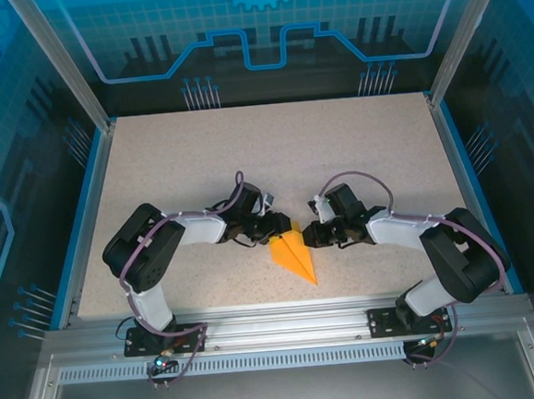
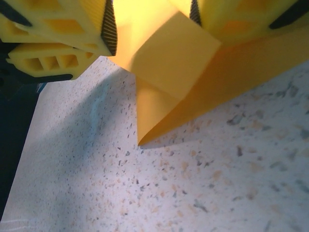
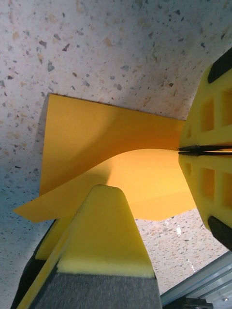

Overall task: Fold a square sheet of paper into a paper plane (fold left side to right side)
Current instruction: Turn over the paper at the center of the table.

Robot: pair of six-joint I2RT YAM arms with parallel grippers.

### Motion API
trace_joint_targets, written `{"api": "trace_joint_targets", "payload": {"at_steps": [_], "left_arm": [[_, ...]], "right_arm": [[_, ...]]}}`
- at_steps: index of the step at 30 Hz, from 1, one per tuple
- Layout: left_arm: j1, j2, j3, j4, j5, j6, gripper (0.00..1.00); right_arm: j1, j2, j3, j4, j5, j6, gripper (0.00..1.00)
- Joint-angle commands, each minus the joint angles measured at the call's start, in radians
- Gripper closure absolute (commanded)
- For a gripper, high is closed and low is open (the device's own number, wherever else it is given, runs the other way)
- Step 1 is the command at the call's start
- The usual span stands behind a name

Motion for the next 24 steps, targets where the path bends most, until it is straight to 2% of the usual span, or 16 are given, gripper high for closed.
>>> {"api": "trace_joint_targets", "payload": {"at_steps": [1, 7, 12, 16, 21, 24], "left_arm": [[-0.009, 0.006, 0.034, 0.035, 0.029, 0.007, 0.66], [-0.017, -0.022, 0.046, 0.033, 0.024, 0.040, 0.89], [-0.018, -0.076, 0.058, 0.012, 0.014, 0.066, 0.96], [-0.016, -0.146, 0.115, -0.096, -0.015, 0.130, 0.98], [0.003, -0.222, 0.184, -0.178, -0.047, 0.180, 1.00], [0.024, -0.248, 0.211, -0.183, -0.045, 0.179, 1.00]], "right_arm": [[-0.021, -0.028, -0.015, -0.006, -0.022, 0.009, 0.84], [-0.061, -0.164, -0.035, -0.079, 0.023, -0.009, 0.58], [-0.134, -0.328, -0.087, -0.131, -0.026, -0.013, 0.31], [-0.209, -0.441, -0.130, -0.152, -0.147, 0.003, 0.00], [-0.283, -0.531, -0.162, -0.139, -0.327, 0.041, 0.00], [-0.301, -0.553, -0.186, -0.073, -0.461, 0.084, 0.00]]}}
